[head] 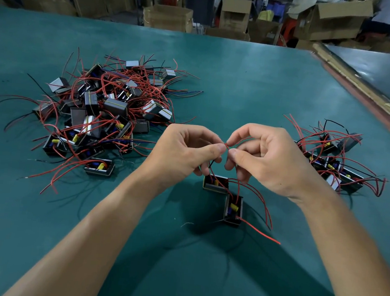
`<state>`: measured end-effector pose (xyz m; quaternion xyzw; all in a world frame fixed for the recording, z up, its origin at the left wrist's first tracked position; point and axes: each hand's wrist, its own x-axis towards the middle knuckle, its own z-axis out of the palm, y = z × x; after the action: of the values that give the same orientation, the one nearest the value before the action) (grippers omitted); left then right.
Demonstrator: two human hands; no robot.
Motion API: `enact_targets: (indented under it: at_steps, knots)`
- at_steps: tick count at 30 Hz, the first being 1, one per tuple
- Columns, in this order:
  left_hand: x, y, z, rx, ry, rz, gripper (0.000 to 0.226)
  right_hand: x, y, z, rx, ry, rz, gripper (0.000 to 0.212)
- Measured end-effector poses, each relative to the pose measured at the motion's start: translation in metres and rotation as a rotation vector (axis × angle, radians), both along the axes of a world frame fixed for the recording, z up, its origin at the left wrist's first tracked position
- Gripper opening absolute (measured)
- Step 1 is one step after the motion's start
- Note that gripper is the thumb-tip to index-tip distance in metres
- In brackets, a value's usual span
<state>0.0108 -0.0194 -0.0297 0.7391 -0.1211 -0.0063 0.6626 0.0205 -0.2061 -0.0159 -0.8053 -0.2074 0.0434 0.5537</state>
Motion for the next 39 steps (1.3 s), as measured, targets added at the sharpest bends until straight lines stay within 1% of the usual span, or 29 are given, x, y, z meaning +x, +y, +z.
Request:
enact_targets:
  at_steps: [11,14,18,21,24,28,33,39]
  knots:
    - [-0.0008,0.0014,0.001,-0.091,0.047,0.035,0.01,-0.0049,0.0017,0.0002,0.038,0.04,0.048,0.009]
    - [-0.0007,0.0024,0.0018,-0.094,0.046,0.034,0.009,-0.0031,0.0019,-0.0006,0.039,0.01,0.015,0.009]
    - [-0.001,0.0016,0.0029,-0.083,0.046,0.014,0.009,-0.0007,0.0009,-0.0004,0.044,-0.077,-0.037,0.012]
    - [-0.0008,0.0009,0.0024,-0.09,0.066,-0.005,0.007,-0.0008,0.0004,-0.0011,0.04,-0.072,-0.009,0.014]
    - [-0.0013,0.0007,0.0019,-0.083,0.07,-0.033,0.009,-0.0014,0.0001,-0.0001,0.046,-0.071,0.026,0.014]
    - [-0.0019,0.0001,0.0022,-0.047,0.049,-0.083,0.013,-0.0023,0.0001,0.0015,0.03,-0.105,0.042,0.022]
    - [-0.0043,-0.0008,0.0035,-0.006,-0.006,-0.127,0.016,-0.0026,0.0015,0.0006,0.051,-0.093,0.051,0.023]
    - [-0.0044,-0.0011,0.0036,0.014,0.029,-0.154,0.016,-0.0024,0.0004,0.0021,0.061,-0.09,0.063,0.015]
